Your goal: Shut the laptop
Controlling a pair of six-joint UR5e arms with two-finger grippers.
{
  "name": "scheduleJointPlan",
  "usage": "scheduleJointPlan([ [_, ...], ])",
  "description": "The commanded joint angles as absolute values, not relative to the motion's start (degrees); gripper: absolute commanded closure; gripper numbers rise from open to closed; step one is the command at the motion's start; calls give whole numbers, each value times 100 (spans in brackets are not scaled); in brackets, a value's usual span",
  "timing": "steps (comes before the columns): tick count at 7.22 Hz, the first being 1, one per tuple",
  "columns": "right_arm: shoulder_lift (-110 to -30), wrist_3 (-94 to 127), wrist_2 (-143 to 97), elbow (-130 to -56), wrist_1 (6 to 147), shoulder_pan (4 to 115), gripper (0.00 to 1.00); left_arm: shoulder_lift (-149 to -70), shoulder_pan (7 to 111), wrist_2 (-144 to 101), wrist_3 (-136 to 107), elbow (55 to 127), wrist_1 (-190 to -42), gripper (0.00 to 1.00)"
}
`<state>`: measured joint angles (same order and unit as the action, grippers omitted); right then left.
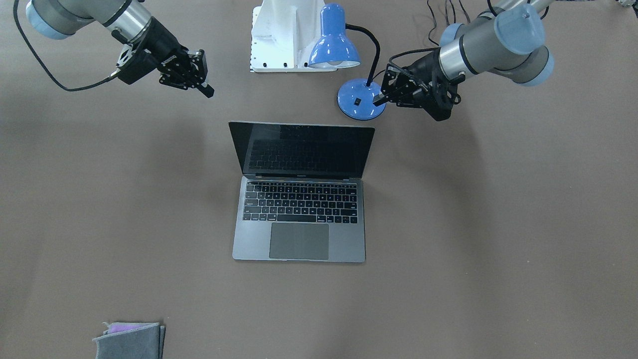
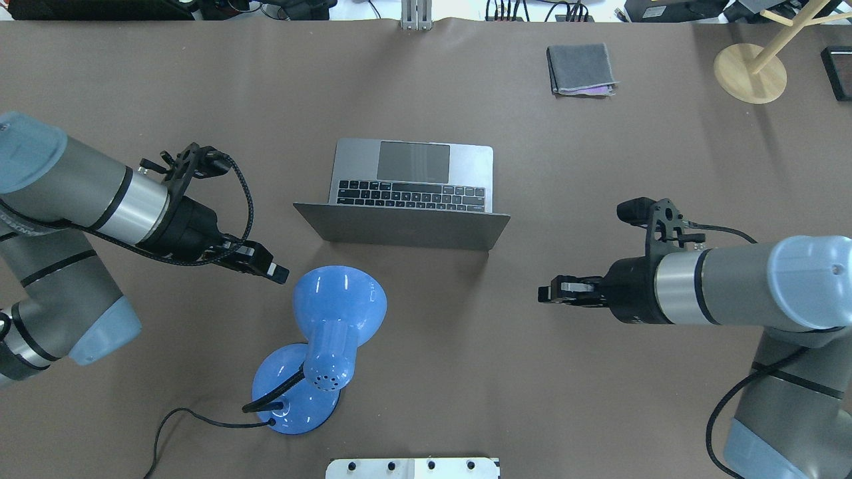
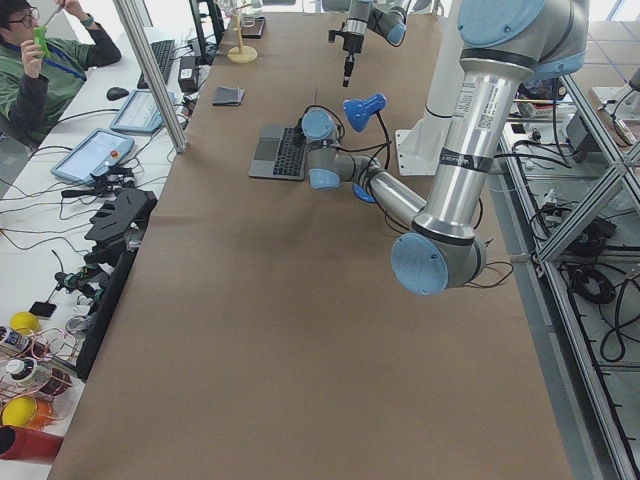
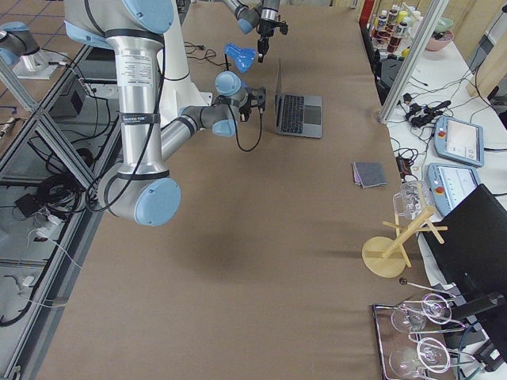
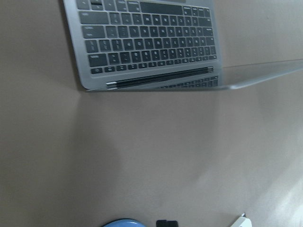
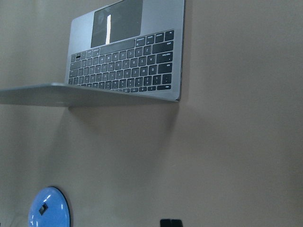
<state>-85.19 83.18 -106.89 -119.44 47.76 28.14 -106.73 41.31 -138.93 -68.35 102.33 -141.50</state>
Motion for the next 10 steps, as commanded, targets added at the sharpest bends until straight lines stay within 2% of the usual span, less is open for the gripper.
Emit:
scheduleJointPlan([
  [1, -8087, 8315, -10644, -11918, 5273, 2786, 100, -11054, 4087, -13869, -6934, 10030, -14107, 100],
  [3, -8042, 8314, -10644, -11874, 5282, 2786, 100, -11452, 4087, -13720, -7163, 9652, -14106, 100],
  [7, -7428, 8306, -10679, -11856, 6265, 3111, 100, -11479, 4087, -13720, -7146, 9642, -14098, 100],
  [10, -7296, 8297, -10714, -11716, 6354, 3304, 100, -11583, 4358, -13711, -7154, 9615, -14045, 100],
])
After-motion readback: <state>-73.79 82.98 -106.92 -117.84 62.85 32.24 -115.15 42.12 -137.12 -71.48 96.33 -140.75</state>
